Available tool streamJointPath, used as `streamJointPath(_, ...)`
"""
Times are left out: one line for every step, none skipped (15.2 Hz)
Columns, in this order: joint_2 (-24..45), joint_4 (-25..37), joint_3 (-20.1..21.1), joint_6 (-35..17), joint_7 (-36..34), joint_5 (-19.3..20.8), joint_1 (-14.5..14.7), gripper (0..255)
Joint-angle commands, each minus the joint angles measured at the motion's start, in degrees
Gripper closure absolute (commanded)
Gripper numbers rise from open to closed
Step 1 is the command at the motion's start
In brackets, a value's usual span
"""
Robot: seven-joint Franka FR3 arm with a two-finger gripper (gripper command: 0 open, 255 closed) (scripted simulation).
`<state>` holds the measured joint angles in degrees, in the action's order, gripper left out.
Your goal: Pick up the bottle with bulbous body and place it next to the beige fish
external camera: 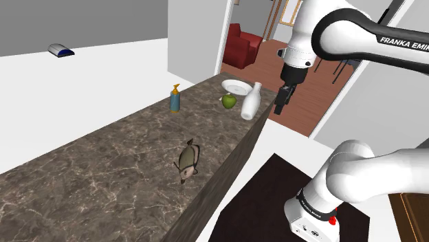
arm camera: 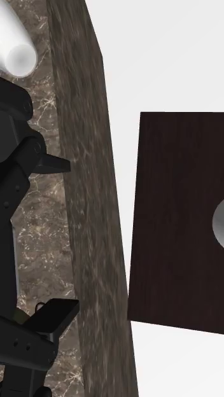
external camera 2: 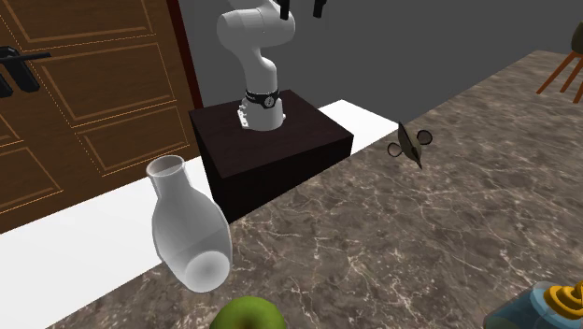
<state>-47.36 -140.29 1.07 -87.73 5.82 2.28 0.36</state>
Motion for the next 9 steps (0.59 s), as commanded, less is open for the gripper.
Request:
streamJointPath(0.0,0.0,0.0,0.0,0.0,0.0,0.0,0)
streamJointPath(1.3,0.31,-1.08,-1.18,1.07,0.78,-0.45,0)
streamJointPath(2.66,0.69,-2.16,-2.35,2.12,1.51,-0.87,0)
streamJointPath(4.08,1.15,-3.22,-3.52,3.16,2.19,-1.28,0)
streamJointPath(5.55,1.68,-4.26,-4.67,4.2,2.81,-1.67,0)
streamJointPath(7.07,2.28,-5.3,-5.8,5.23,3.38,-2.03,0)
streamJointPath(8.64,2.96,-6.32,-6.9,6.25,3.89,-2.37,0)
streamJointPath(10.25,3.7,-7.34,-7.99,7.26,4.35,-2.67,0)
streamJointPath(11.91,4.52,-8.35,-9.04,8.28,4.74,-2.95,0)
